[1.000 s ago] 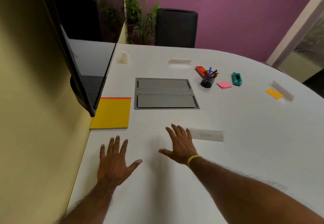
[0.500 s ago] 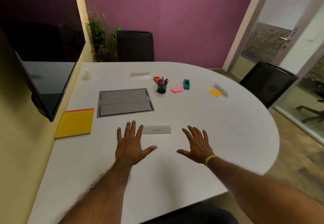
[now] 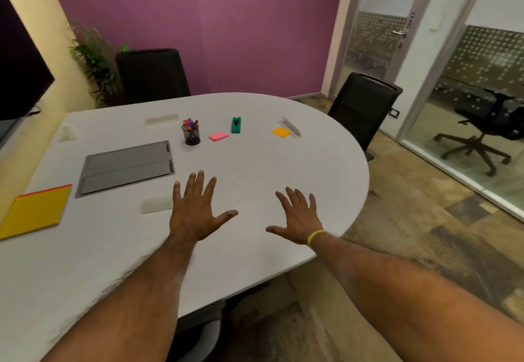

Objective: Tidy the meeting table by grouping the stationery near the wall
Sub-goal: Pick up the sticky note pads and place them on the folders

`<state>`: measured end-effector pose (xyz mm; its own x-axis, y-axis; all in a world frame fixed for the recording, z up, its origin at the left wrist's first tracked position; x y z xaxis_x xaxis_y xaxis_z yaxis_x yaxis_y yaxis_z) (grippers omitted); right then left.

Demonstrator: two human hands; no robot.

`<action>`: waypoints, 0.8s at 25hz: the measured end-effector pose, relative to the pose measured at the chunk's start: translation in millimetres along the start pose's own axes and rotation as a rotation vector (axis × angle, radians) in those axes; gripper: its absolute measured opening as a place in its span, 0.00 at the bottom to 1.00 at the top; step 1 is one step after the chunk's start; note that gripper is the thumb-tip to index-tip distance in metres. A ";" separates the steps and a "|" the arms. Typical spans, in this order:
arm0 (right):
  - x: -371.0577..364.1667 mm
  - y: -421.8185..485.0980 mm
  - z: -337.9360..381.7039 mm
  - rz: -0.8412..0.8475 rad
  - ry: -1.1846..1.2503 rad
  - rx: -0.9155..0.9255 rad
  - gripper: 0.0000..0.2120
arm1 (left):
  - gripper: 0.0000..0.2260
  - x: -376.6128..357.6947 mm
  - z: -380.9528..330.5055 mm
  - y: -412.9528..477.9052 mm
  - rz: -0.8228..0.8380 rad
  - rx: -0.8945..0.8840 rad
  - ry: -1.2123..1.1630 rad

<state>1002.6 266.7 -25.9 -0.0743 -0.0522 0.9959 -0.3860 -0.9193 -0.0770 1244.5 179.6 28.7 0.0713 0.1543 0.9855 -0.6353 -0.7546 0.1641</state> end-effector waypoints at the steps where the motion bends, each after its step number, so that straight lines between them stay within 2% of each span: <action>1: 1.8 -1.7 -18.3 0.002 0.003 -0.012 0.48 | 0.49 1.4 -17.2 6.4 -0.002 -0.010 -0.001; 5: 11.1 7.4 -74.1 -0.007 0.024 -0.029 0.49 | 0.49 2.1 -58.5 30.9 0.010 -0.026 0.011; 11: 7.0 53.1 -106.8 0.002 0.053 -0.029 0.48 | 0.50 -22.2 -75.8 80.4 0.054 -0.018 0.006; 20: -12.4 223.7 -122.1 0.027 0.072 0.011 0.48 | 0.49 -98.9 -37.3 222.3 0.094 0.042 -0.023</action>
<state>804.9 109.3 -61.4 -0.1506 -0.0493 0.9874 -0.3725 -0.9223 -0.1028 1067.5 20.4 -33.9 0.0305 0.0673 0.9973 -0.6072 -0.7912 0.0720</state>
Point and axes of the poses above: each hand's wrist, its own y-axis towards the middle knuckle, its own x-axis out of the back of the hand, z = x × y, the point moved 5 cm from there along y, towards the middle knuckle, and after that the axes turned 13 degrees about -x, right-handed, at the moved point
